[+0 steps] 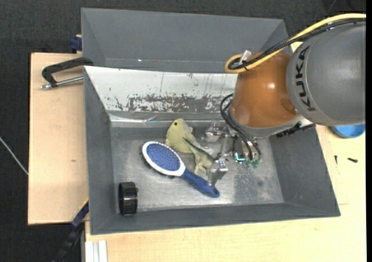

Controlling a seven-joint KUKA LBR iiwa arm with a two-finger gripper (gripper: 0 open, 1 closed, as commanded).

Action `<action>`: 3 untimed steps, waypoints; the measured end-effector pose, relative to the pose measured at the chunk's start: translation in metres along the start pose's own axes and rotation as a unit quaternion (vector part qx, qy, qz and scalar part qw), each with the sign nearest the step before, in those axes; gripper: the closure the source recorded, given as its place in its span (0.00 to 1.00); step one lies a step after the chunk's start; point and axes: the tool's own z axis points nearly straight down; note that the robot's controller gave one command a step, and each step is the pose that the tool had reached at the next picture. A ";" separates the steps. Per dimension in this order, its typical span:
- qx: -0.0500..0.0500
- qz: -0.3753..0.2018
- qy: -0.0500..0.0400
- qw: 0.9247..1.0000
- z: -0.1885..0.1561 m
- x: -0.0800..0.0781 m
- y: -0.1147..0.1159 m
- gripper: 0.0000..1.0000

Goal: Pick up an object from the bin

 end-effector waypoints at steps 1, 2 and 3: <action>-0.002 0.065 0.001 0.998 0.055 -0.068 0.012 0.00; -0.001 0.064 0.000 0.998 0.052 -0.068 0.014 0.00; -0.001 0.064 -0.001 0.998 0.050 -0.068 0.016 0.00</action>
Offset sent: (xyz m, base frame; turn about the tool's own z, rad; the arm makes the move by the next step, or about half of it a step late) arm 0.0664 0.0080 -0.0594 0.1329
